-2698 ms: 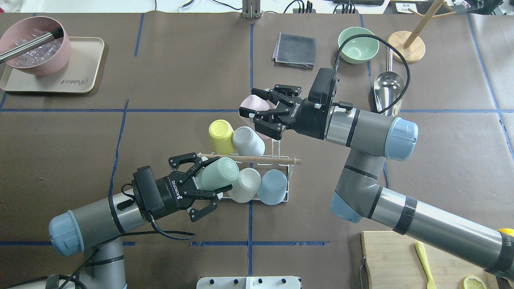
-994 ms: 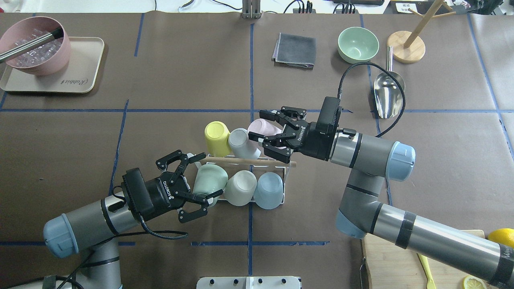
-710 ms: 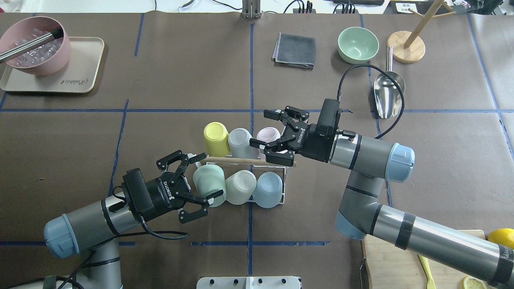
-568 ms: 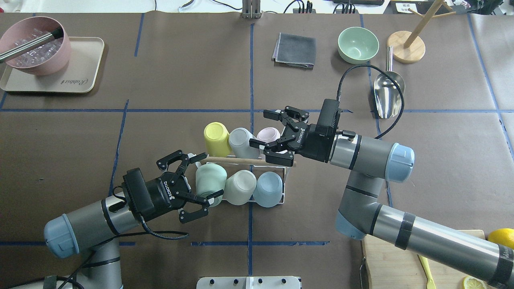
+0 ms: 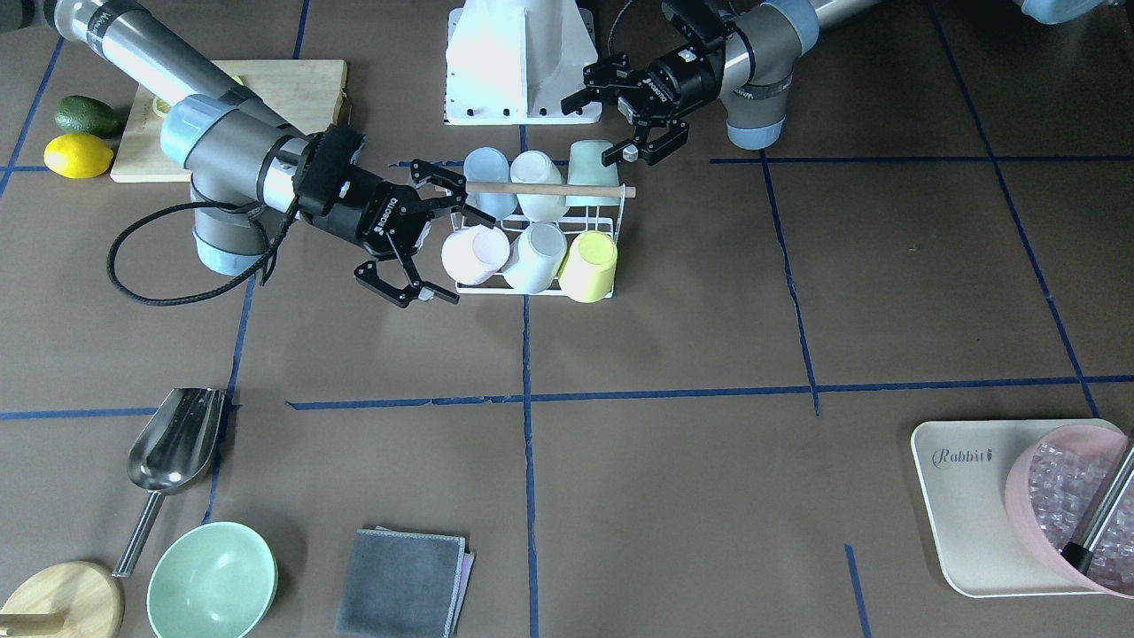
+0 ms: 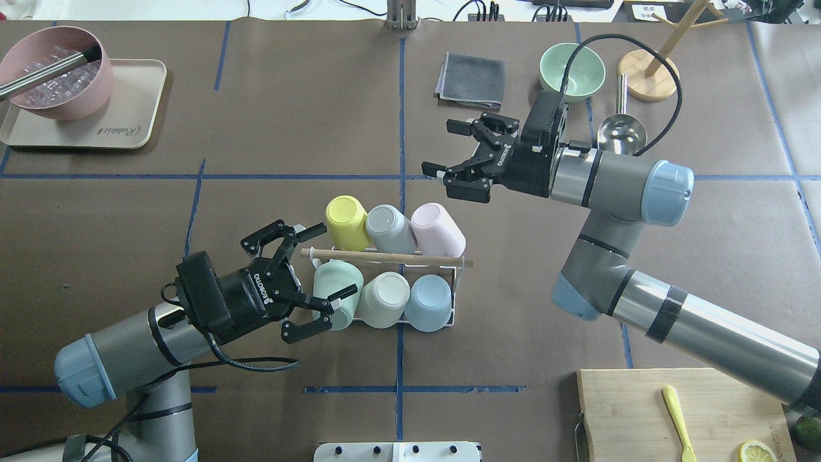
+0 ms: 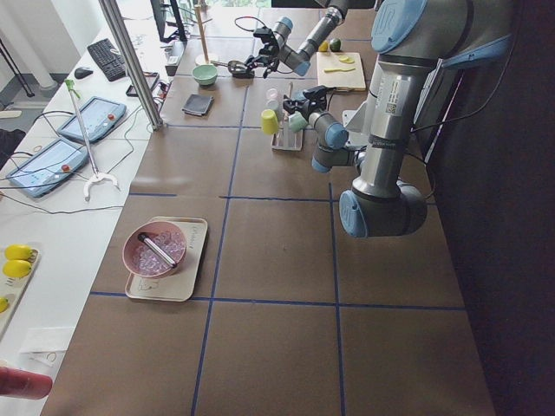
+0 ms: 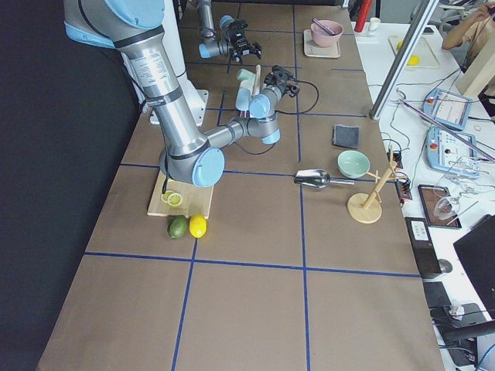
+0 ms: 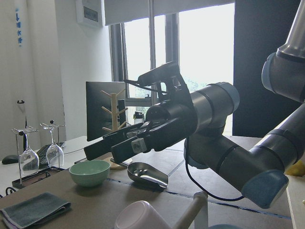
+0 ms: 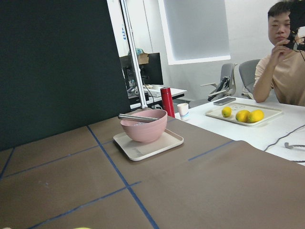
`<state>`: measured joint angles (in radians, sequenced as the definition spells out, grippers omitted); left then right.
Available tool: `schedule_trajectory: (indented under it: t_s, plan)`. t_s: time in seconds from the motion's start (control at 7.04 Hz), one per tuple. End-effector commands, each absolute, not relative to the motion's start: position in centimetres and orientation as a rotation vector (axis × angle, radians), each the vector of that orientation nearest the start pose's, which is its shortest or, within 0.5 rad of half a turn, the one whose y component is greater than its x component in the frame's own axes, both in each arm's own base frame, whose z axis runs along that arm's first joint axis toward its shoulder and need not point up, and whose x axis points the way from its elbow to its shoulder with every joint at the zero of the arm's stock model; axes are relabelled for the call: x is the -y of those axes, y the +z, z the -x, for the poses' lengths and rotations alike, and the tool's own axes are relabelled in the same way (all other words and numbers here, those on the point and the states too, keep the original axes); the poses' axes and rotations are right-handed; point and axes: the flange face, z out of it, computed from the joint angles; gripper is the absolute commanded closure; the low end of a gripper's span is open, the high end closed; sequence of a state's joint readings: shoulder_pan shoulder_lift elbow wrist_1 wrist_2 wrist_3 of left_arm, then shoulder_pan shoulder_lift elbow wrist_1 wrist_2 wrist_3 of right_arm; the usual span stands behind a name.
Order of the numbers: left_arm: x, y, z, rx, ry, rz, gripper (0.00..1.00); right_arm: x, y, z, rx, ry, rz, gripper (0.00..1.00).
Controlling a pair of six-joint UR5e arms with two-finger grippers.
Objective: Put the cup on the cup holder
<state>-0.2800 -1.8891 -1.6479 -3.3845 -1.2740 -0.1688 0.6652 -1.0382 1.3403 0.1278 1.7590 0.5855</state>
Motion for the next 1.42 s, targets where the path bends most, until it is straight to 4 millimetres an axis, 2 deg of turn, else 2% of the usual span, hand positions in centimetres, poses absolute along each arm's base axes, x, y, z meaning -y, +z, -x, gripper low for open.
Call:
schedule_trajectory:
  t_s: [0.0, 0.14, 0.28, 0.43, 0.57, 0.71, 0.99, 1.14, 1.28]
  plan:
    - [31.5, 22.9, -40.8, -1.25, 0.298, -1.743, 0.0, 52.1, 28.0, 41.0, 1.336, -0.395, -1.293, 0.0]
    - [31.4, 20.6, -39.3, -1.211, 0.319, -1.683, 0.0, 53.1, 27.7, 40.8, 1.276, -0.384, -1.231, 0.0]
    - [32.0, 19.1, -38.3, -1.212, 0.291, -1.601, 0.0, 53.7, 27.3, 41.0, 1.225, -0.376, -1.167, 0.0]
    - [32.9, 17.5, -36.7, -1.136, 0.307, -1.559, 0.0, 54.4, 26.9, 40.9, 1.153, -0.362, -1.078, 0.0]
    - [34.1, 17.2, -35.8, -1.068, 0.314, -1.518, 0.0, 55.3, 26.8, 40.5, 1.082, -0.345, -0.996, 0.0]
    - [34.6, 17.6, -35.2, -1.002, 0.336, -1.472, 0.0, 55.7, 27.2, 40.8, 1.019, -0.34, -0.901, 0.0]
    - [34.7, 18.6, -31.5, -0.913, 0.296, -1.307, 0.0, 56.8, 28.8, 40.1, 0.862, -0.306, -0.703, 0.0]
    - [34.8, 19.4, -30.9, -0.868, 0.331, -1.233, 0.0, 57.7, 28.4, 38.1, 0.811, -0.276, -0.661, 0.0]
    - [35.5, 20.9, -28.9, -0.822, 0.333, -1.105, 0.0, 58.2, 28.7, 36.4, 0.802, -0.267, -0.565, 0.0]
